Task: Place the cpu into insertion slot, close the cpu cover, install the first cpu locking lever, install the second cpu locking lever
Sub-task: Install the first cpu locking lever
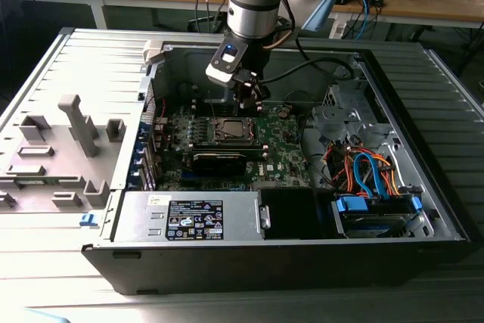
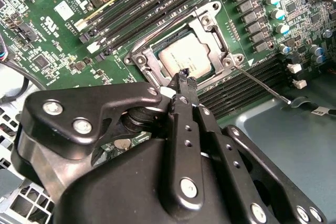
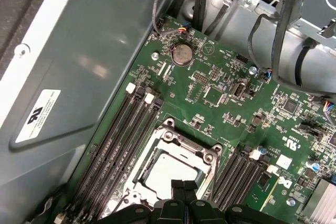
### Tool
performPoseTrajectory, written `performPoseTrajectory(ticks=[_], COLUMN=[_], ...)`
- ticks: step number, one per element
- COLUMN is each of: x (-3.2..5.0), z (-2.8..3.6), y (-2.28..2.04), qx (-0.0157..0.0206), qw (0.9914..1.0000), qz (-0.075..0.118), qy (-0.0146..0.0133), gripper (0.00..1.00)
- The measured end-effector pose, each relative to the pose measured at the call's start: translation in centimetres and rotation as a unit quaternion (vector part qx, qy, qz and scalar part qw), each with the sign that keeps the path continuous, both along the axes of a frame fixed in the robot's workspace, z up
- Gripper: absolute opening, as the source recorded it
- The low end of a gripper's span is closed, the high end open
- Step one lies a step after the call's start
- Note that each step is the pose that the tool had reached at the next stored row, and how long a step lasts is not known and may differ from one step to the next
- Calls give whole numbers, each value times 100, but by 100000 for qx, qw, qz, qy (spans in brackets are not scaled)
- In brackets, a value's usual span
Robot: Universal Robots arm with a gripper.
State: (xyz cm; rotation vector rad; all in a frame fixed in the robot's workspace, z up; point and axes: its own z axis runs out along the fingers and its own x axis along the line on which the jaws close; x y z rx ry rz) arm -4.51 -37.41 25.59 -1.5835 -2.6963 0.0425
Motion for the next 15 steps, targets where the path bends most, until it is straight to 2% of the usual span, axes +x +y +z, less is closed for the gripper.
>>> performPoseTrajectory(ticks=[15], x=[0], z=[0], y=[0], qx=[-1], qw=[99983], qz=[1824], qy=[1], gripper=[11])
